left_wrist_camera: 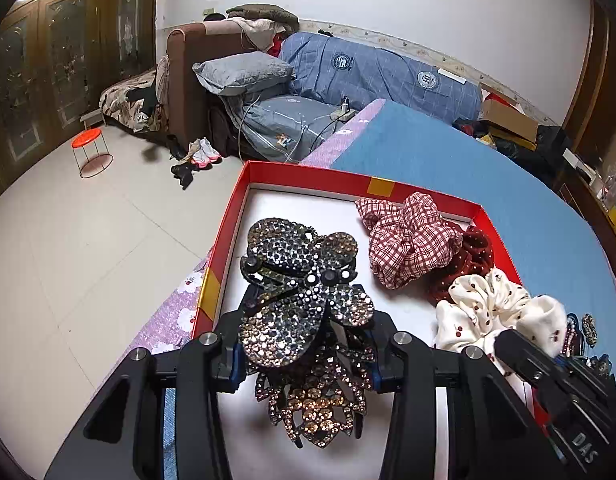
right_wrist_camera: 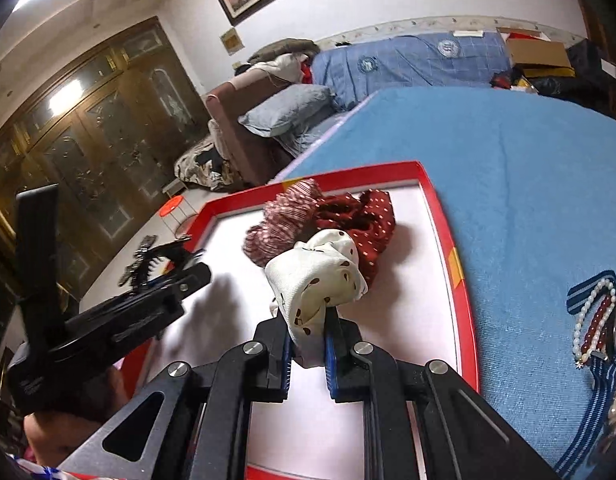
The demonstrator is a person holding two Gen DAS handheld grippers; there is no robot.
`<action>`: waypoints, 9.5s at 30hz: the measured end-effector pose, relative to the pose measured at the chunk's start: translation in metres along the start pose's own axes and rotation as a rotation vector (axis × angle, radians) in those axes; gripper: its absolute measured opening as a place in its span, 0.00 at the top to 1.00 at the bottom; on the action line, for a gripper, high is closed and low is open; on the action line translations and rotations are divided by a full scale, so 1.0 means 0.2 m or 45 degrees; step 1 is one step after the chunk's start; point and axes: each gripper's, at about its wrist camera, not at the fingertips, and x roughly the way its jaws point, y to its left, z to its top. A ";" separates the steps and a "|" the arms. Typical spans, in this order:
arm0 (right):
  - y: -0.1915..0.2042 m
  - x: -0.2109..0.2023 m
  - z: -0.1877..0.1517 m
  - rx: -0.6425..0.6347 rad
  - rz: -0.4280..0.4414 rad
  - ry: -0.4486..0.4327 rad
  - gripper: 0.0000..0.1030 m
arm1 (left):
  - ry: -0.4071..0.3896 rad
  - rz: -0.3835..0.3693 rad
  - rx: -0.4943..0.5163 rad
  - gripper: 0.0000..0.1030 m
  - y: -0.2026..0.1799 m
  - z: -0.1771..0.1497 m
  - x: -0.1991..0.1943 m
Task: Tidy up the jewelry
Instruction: 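Lower the white scrunchie and butterfly clip into the red box, then open the right gripper releasing the white scrunchie while left releases the butterfly clip, then move both open grippers back toward the remaining jewelry, then grasp the blue-striped strap watch with left gripper while right grasps black organza scrunchie, then lift the watch and organza scrunchie and carry both toward the red box, then lower the held watch and organza scrunchie into the red box, then open the left gripper releasing the watch while right releases the organza scrunchie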
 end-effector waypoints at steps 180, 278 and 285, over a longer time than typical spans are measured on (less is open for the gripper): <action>-0.93 -1.14 -0.32 0.285 -0.374 -0.483 0.91 | -0.423 -0.362 0.677 0.85 -1.40 -0.56 -0.41; -0.10 -0.14 -0.21 -0.087 -0.146 -0.003 0.81 | -0.099 -0.047 0.151 0.84 -0.26 -0.23 -0.12; -0.08 -0.18 -0.22 -0.109 -0.152 -0.025 0.68 | -0.116 -0.041 0.149 0.84 -0.26 -0.24 -0.14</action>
